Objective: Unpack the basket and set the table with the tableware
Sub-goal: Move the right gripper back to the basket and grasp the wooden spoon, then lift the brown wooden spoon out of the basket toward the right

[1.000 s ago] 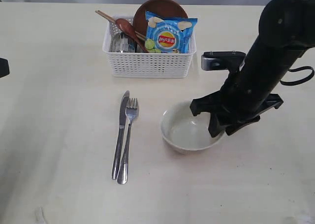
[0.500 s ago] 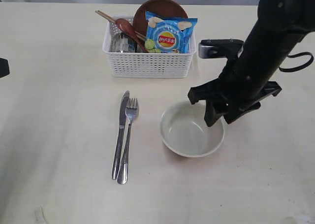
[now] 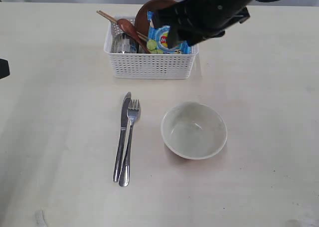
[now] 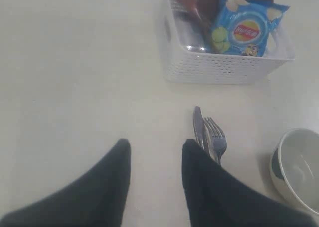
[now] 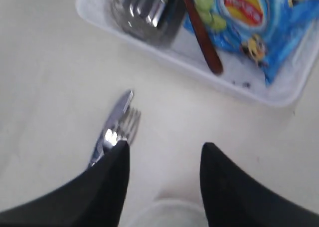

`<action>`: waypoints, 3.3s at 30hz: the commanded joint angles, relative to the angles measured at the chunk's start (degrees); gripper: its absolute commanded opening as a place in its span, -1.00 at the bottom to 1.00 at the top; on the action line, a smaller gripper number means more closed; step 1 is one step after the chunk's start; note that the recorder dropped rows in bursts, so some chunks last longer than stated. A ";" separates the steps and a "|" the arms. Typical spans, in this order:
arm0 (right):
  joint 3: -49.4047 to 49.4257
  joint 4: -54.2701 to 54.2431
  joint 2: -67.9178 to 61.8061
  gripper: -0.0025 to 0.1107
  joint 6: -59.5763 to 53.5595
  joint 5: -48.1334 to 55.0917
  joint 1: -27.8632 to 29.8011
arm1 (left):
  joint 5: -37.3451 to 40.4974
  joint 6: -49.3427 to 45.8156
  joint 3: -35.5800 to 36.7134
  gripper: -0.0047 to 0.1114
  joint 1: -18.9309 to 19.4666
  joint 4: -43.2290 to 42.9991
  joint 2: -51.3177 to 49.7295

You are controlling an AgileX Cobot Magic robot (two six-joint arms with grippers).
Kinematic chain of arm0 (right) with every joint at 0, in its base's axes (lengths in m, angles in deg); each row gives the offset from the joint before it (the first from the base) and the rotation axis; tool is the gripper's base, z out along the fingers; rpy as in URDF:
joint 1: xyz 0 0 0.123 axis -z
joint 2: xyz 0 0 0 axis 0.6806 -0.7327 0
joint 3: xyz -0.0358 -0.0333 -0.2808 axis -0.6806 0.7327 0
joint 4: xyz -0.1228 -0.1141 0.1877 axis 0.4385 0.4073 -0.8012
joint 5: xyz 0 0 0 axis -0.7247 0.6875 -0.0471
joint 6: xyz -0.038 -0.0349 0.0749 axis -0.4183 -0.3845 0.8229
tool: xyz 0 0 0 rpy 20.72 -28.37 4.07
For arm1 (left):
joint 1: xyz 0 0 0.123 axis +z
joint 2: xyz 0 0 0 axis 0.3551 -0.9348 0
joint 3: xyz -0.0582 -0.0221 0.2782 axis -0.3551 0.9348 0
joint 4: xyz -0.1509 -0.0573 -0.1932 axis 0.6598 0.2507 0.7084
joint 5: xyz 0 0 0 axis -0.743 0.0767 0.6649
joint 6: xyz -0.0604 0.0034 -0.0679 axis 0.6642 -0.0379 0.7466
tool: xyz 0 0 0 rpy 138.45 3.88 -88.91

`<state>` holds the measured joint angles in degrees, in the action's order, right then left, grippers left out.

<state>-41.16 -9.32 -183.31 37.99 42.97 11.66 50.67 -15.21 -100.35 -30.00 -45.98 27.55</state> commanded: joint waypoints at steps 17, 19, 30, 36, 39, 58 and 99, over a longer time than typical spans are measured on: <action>-32.71 0.79 -29.95 -0.19 -1.49 0.08 -2.79 | -0.07 -0.08 0.29 -0.34 -0.06 0.34 0.10; -35.27 2.35 -32.42 -0.19 -1.54 0.87 -2.79 | -0.07 -0.08 0.29 -0.34 -0.06 0.34 0.10; -38.21 9.42 -37.59 -0.19 -4.87 2.82 -2.79 | -0.97 -0.08 0.29 -0.34 -0.06 0.88 0.10; -38.21 9.14 -39.39 -0.19 -6.95 1.66 -3.05 | -0.97 -0.08 0.29 -0.34 -0.06 0.88 0.10; -38.21 9.39 -39.68 -0.19 -6.95 0.30 -3.05 | -0.97 -0.08 0.29 -0.34 -0.06 0.88 0.10; -38.21 9.24 -38.33 -0.96 -8.57 1.32 -3.05 | -0.97 -0.08 0.29 -0.34 -0.06 0.88 0.10; -38.21 3.36 -39.40 -0.96 -16.80 -0.45 -3.05 | -0.97 -0.22 0.29 -0.34 -0.06 0.88 0.10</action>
<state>-79.30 -5.33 -223.18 21.51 42.25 8.56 50.46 -15.30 -100.35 -30.00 -45.38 27.55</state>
